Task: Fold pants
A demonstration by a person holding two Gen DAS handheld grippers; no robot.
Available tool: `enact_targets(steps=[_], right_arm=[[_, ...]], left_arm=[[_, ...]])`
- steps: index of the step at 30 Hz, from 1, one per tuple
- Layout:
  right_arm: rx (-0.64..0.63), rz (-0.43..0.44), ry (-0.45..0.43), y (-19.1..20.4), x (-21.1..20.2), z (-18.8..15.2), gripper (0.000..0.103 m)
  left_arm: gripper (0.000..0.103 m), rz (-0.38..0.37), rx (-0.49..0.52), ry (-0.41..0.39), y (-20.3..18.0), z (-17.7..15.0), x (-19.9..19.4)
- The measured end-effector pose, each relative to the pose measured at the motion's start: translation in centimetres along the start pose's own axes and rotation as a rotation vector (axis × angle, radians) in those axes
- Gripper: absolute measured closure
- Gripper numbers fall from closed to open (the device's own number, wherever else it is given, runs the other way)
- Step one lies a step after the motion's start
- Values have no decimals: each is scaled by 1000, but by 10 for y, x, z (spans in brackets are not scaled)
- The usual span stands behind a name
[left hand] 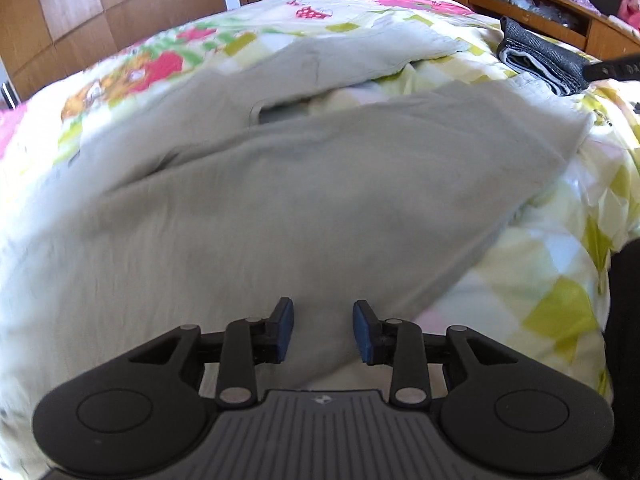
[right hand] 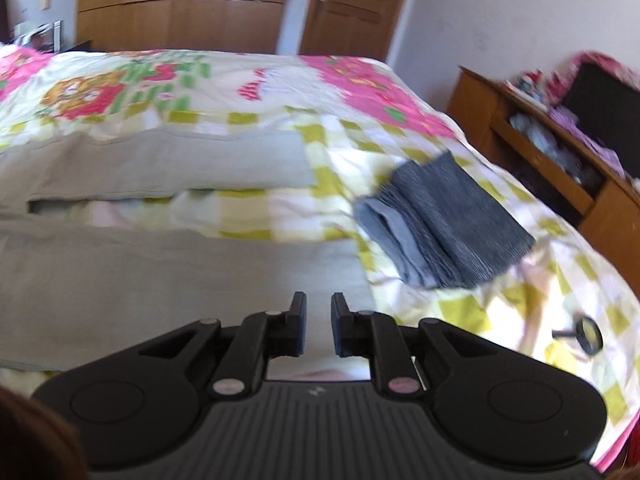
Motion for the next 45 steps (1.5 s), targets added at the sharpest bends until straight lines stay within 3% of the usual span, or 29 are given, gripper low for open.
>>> enact_targets(steps=[4, 8, 10, 15, 20, 23, 26, 30, 36, 38, 40, 42, 45], right_arm=[[-78, 91, -5, 38, -6, 7, 86], [-197, 248, 28, 90, -4, 21, 84], [-293, 315, 40, 127, 5, 31, 84], [-549, 482, 74, 231, 66, 65, 82], [-686, 596, 124, 316, 138, 99, 68], [-740, 612, 152, 347, 168, 111, 64], [-736, 630, 209, 366, 190, 120, 59], [-792, 631, 287, 382, 210, 122, 51], [-805, 614, 349, 392, 234, 120, 48], [-799, 615, 321, 393, 235, 123, 48], [-789, 619, 299, 391, 235, 125, 47], [-809, 614, 310, 394, 238, 120, 47], [-802, 637, 316, 399, 231, 116, 86]], left_arm=[[57, -101, -80, -43, 18, -5, -26], [53, -22, -53, -158, 69, 3, -55], [42, 40, -15, -183, 108, 4, -59], [39, 180, 6, -104, 227, 3, -33], [38, 217, -67, -17, 333, -7, 2], [38, 204, -128, 22, 376, -13, 24], [38, 211, -146, 45, 401, -17, 38], [36, 139, -206, 64, 420, -18, 56], [37, 146, -192, 114, 419, -22, 73], [43, 143, -190, 101, 416, -22, 70], [61, 161, -200, 115, 417, -23, 73], [69, 172, -188, 120, 416, -21, 74], [82, 175, -189, 104, 413, -21, 71]])
Point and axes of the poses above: each gripper's, at about its wrist camera, not at the fingertips, and x roughly the way its jaws point, y to its left, z to its top, the point moved 3 cm from there along x, roughly the way its jaws point, and after that the axes turned 13 degrees about x, right-handed, at the moved point
